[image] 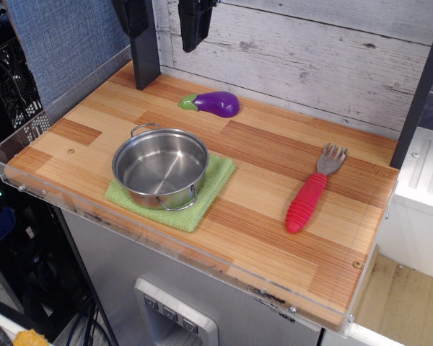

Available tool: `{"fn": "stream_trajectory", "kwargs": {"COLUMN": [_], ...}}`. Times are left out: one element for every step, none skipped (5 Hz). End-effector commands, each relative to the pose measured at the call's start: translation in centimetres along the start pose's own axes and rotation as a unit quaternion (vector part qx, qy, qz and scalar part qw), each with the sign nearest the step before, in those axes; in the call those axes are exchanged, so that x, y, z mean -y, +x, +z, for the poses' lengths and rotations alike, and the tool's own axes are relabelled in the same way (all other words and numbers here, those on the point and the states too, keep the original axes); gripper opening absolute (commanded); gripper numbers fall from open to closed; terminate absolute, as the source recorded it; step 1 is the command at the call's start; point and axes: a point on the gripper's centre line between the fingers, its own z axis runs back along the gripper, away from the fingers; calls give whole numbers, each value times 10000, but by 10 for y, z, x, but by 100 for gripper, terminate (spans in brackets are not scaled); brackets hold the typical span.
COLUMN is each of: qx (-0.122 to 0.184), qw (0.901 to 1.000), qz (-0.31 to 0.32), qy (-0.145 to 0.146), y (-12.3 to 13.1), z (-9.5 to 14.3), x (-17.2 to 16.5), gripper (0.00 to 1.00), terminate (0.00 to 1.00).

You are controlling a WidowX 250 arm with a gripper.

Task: Place the vessel on the green cloth.

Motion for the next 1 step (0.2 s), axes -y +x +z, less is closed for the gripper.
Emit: {"fn": "stream_trajectory", "kwargs": {"qx": [214], "qw": [9998], "qz": [4], "qy": [58], "y": [-4], "z": [14], "x": [-6], "gripper": [100], "terminate": [100]}}
